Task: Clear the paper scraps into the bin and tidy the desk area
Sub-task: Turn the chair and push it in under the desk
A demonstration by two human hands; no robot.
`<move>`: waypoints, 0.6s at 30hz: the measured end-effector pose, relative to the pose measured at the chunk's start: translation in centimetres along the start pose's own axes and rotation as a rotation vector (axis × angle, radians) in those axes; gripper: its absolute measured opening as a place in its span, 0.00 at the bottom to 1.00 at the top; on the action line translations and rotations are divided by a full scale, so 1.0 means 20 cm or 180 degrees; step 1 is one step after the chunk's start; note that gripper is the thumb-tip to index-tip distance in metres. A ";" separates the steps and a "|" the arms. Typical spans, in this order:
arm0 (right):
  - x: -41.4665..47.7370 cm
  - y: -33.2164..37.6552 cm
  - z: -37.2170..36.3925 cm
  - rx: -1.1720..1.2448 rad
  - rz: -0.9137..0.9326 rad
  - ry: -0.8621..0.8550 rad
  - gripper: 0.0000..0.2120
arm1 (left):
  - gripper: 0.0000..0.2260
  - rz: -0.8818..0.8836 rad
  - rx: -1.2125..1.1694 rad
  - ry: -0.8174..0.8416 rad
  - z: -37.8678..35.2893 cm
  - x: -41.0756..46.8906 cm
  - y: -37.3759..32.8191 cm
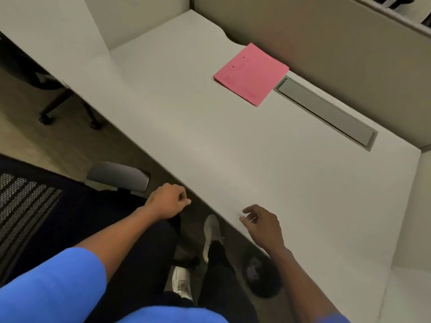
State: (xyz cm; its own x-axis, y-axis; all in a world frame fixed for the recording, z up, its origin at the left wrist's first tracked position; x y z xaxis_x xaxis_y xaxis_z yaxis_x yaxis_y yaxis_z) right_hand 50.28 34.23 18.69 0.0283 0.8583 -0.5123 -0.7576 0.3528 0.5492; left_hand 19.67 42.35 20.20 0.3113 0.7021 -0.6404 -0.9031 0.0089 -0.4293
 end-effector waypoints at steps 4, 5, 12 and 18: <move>-0.28 -0.07 -0.14 -0.0093 -0.0040 0.0233 0.07 | 0.07 0.0130 -0.0148 0.0271 -0.27 -0.23 0.16; -0.34 -0.08 -0.18 -0.0128 -0.0030 0.0302 0.07 | 0.06 0.0166 -0.0191 0.0309 -0.33 -0.28 0.20; -0.61 -0.20 -0.42 -0.0282 -0.0026 0.0759 0.10 | 0.06 0.0387 -0.0334 0.0366 -0.66 -0.51 0.28; -0.78 -0.34 -0.60 -0.0555 0.0090 0.1043 0.12 | 0.08 0.0465 -0.0446 0.0331 -0.97 -0.68 0.24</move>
State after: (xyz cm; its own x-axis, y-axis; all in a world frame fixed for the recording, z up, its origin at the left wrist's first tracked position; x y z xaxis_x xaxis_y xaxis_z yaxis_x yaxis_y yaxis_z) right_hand 47.12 14.01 14.99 -0.1831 0.6919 -0.6984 -0.8557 0.2376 0.4597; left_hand 16.72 19.02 14.55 0.2154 0.6115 -0.7613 -0.8932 -0.1917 -0.4067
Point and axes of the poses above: each hand's wrist, its own x-axis towards the middle knuckle, its own z-axis out of the back of the hand, y = z × x, the point moved 9 cm from there along x, towards the middle knuckle, and after that the axes turned 12 degrees about y, right-handed, at the moved point
